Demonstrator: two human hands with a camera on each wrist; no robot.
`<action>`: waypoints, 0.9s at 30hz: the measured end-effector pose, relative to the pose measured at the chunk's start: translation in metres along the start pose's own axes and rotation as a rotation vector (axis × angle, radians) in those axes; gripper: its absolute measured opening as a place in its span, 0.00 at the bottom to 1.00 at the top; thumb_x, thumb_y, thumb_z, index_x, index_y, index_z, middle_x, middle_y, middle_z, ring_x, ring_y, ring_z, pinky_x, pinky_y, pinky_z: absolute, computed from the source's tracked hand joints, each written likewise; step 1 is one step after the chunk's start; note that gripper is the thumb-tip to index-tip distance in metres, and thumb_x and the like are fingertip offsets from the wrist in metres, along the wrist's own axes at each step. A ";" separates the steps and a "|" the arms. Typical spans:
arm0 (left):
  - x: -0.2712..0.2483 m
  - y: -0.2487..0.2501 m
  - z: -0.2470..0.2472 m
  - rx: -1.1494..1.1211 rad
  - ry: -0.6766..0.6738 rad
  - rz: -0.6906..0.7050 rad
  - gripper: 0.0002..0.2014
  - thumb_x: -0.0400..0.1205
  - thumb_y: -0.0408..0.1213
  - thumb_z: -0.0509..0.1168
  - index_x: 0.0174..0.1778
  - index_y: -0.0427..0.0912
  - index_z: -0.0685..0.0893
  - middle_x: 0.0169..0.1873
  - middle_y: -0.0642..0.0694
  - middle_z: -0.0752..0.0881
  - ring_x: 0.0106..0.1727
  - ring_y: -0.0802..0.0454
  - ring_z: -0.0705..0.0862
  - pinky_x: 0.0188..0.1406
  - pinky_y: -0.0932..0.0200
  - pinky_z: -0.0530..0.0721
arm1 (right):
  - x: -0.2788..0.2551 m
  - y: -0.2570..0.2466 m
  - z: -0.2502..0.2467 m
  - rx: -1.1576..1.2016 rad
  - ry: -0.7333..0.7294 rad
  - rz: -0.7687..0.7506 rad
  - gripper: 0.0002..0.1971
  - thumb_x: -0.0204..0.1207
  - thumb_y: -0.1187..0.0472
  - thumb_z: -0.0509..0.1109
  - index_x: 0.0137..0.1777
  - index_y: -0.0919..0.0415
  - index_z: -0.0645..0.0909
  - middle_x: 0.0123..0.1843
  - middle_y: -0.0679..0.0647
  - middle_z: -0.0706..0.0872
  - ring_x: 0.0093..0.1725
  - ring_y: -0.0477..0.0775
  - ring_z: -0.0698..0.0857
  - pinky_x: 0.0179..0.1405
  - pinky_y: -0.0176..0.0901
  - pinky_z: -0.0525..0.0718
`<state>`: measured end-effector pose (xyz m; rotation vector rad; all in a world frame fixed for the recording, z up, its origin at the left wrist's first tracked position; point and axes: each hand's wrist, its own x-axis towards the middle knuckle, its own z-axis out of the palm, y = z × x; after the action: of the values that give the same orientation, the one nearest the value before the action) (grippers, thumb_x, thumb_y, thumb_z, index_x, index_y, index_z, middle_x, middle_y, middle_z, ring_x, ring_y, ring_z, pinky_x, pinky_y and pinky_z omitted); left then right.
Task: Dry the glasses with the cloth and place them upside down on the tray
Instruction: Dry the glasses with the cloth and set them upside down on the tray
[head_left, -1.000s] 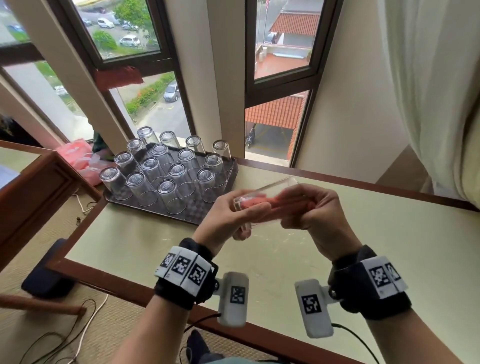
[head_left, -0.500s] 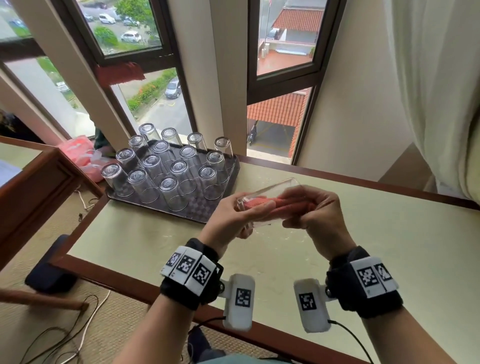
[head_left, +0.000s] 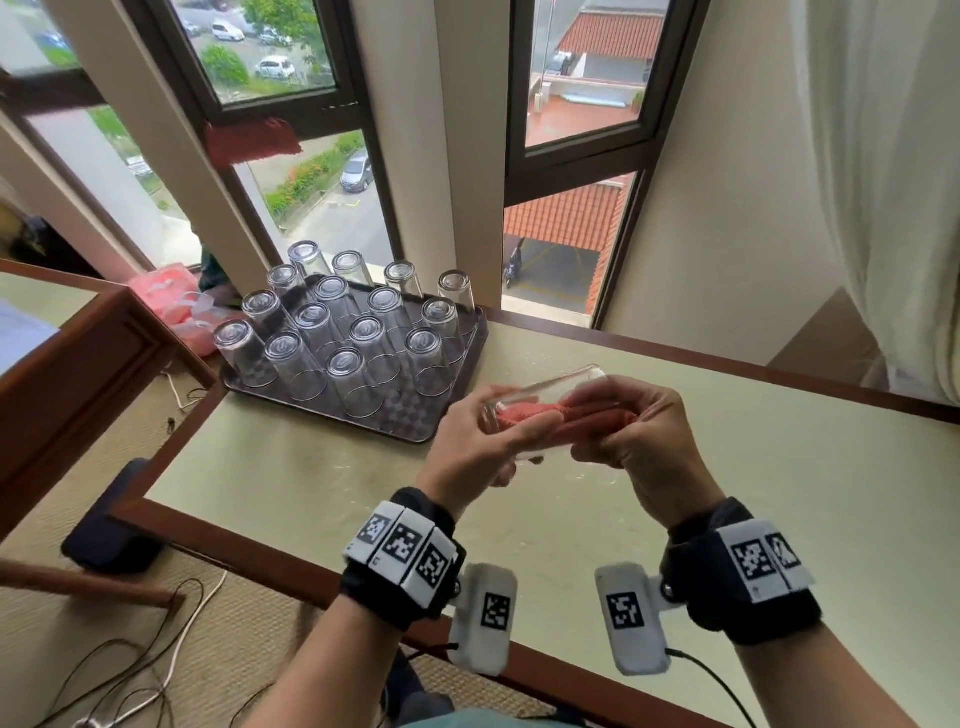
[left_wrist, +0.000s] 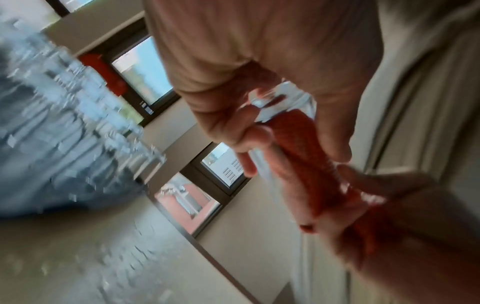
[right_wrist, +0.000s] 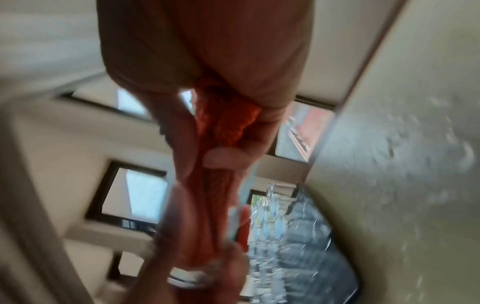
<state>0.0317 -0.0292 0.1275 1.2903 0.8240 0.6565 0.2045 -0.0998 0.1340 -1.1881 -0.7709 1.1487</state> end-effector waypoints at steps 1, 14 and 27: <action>0.000 0.000 -0.002 0.065 0.013 0.075 0.32 0.65 0.46 0.86 0.61 0.41 0.82 0.38 0.44 0.90 0.26 0.53 0.84 0.22 0.66 0.80 | -0.001 -0.002 0.002 -0.002 -0.032 0.010 0.23 0.58 0.89 0.63 0.41 0.65 0.89 0.37 0.62 0.88 0.34 0.58 0.87 0.25 0.41 0.86; 0.004 0.009 -0.019 0.116 0.006 0.103 0.27 0.66 0.43 0.85 0.59 0.41 0.86 0.35 0.52 0.90 0.23 0.58 0.81 0.20 0.66 0.79 | 0.001 -0.014 0.016 -0.026 -0.035 0.033 0.21 0.55 0.89 0.73 0.43 0.66 0.89 0.38 0.62 0.89 0.32 0.56 0.86 0.23 0.39 0.85; 0.007 0.013 -0.049 0.055 0.046 0.065 0.33 0.64 0.42 0.86 0.62 0.37 0.81 0.36 0.49 0.89 0.24 0.56 0.83 0.20 0.64 0.80 | 0.011 -0.007 0.055 -0.081 -0.009 -0.010 0.20 0.54 0.83 0.73 0.43 0.63 0.89 0.37 0.62 0.89 0.29 0.59 0.84 0.20 0.40 0.82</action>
<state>-0.0042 0.0060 0.1354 1.3602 0.8453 0.7215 0.1591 -0.0726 0.1529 -1.2456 -0.8361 1.1246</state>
